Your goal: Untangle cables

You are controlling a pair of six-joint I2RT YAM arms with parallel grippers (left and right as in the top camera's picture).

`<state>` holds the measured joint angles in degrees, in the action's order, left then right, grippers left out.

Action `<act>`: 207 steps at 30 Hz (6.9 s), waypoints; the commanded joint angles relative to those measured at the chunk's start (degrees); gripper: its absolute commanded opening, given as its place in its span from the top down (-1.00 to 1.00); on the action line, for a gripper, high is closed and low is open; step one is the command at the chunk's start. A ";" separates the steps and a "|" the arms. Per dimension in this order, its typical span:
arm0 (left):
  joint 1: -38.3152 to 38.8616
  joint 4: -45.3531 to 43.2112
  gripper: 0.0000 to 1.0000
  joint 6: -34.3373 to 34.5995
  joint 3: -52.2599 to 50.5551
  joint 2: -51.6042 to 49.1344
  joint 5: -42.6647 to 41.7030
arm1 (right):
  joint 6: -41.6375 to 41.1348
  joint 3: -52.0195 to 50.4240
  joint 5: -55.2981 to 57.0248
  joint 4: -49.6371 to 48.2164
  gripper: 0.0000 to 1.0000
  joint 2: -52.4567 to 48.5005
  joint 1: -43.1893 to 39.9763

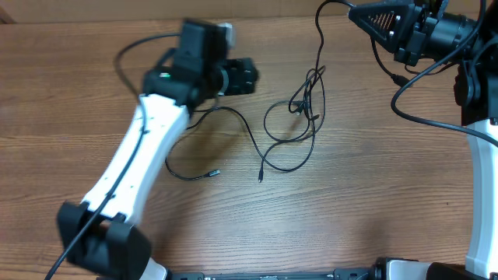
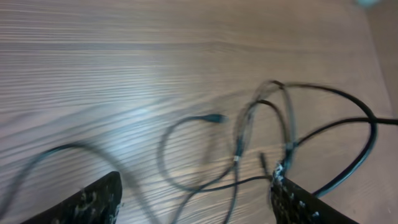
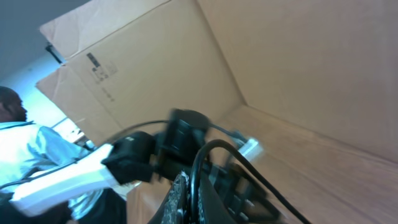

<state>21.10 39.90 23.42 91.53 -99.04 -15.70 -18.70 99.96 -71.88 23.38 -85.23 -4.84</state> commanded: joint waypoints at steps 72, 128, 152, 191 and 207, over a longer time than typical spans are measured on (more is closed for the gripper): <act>-6.47 -6.97 0.92 -9.73 1.36 10.03 -27.28 | 1.97 1.25 67.12 36.28 0.29 -1.70 -0.04; -3.41 -61.61 0.92 56.98 1.36 10.45 -9.25 | 23.67 0.48 36.20 21.79 -0.07 -9.09 26.21; -3.43 -56.35 0.92 50.77 1.36 10.45 -5.25 | 23.26 0.48 43.12 22.10 0.01 -9.09 26.49; -3.50 -12.24 -0.11 21.68 1.33 10.27 3.08 | 23.02 4.72 73.99 26.25 0.93 -8.11 26.84; -3.48 9.90 -0.24 13.75 1.18 10.23 15.06 | 10.78 34.64 78.95 14.27 0.93 -7.45 25.53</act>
<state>17.28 49.08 39.29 92.25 -89.47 -3.53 -2.63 131.35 5.21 38.35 -93.76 21.71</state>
